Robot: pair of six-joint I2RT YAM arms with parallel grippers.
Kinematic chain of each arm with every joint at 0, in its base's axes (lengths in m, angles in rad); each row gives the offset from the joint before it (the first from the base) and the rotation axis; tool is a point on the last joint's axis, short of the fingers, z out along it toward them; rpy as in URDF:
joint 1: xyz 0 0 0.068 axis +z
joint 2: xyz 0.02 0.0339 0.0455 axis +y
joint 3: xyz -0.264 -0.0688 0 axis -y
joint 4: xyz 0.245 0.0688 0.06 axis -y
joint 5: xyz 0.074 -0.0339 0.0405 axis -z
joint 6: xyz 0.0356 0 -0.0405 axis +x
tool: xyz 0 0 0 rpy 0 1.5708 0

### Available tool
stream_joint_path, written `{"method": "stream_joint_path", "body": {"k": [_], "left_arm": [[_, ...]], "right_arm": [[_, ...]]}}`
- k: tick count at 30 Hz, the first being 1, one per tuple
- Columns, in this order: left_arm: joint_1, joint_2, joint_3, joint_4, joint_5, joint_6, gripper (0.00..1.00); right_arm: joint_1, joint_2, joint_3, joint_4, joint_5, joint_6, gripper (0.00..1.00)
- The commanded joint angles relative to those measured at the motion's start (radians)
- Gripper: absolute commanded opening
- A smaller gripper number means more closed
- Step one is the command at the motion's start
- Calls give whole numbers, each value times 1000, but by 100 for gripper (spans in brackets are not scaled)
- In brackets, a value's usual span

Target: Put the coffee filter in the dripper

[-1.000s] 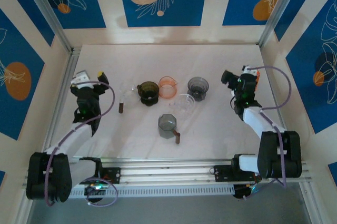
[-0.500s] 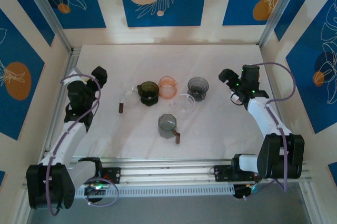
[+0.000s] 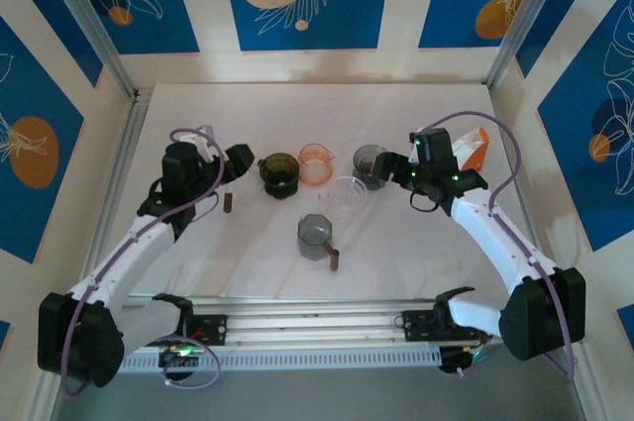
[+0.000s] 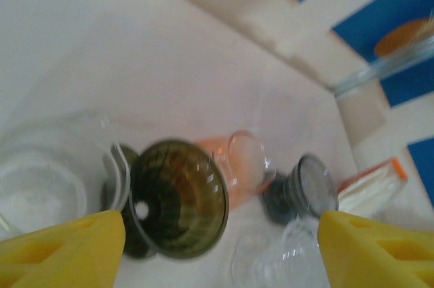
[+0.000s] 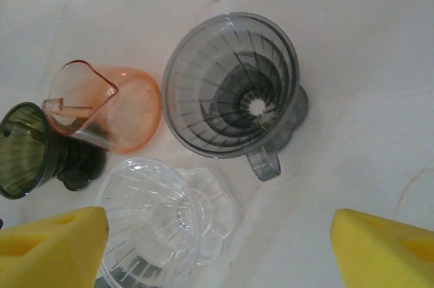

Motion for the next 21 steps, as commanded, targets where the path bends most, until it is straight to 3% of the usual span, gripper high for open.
{"method": "stream_joint_path", "body": {"k": [1, 11, 21], "left_arm": [[-50, -38, -9, -99, -18, 63, 75], [-67, -99, -84, -91, 6, 41, 76], [-66, -120, -102, -109, 11, 46, 75]], "right_arm": [[-27, 76, 55, -40, 22, -8, 80], [-96, 390, 216, 1, -49, 21, 62], [-101, 535, 289, 3, -70, 29, 40]]}}
